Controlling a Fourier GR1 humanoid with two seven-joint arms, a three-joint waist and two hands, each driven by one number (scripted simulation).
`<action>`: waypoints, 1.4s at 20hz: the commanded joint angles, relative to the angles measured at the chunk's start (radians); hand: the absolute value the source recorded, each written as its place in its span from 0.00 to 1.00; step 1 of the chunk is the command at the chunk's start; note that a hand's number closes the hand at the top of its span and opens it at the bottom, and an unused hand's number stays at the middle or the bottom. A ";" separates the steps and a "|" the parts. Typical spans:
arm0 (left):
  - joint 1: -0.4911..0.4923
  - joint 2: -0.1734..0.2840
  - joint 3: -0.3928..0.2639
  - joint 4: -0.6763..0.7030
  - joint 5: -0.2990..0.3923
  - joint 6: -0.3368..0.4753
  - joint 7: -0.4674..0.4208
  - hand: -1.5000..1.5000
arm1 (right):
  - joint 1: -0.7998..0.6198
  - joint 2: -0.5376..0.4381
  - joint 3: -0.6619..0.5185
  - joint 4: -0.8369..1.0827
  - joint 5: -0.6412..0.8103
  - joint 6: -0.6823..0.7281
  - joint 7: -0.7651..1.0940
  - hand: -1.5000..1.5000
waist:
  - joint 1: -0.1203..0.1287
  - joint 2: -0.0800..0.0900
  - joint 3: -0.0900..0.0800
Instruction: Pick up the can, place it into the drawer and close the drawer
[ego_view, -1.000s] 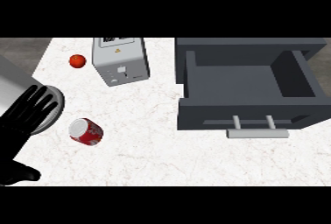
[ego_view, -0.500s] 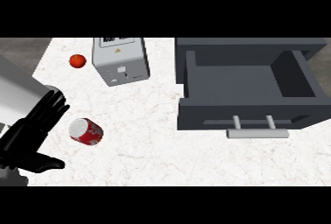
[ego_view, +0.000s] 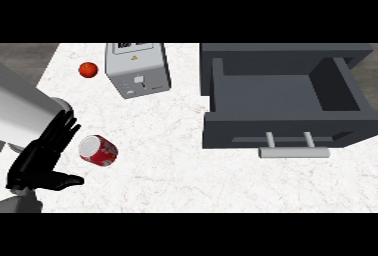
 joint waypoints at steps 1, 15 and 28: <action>-0.015 0.053 0.033 0.165 -0.037 -0.064 -0.136 0.00 | 0.004 0.015 -0.016 0.050 0.016 0.059 -0.052 0.00 | -0.001 0.000 0.000; -0.166 0.060 0.011 0.605 -0.151 -0.060 -0.384 0.00 | -0.011 -0.014 -0.100 -0.008 -0.065 0.082 0.053 0.00 | -0.002 0.000 0.000; -0.295 0.084 0.009 0.925 -0.200 -0.103 -0.567 0.00 | -0.010 -0.008 -0.125 -0.099 -0.145 0.051 0.160 0.00 | -0.007 0.003 -0.001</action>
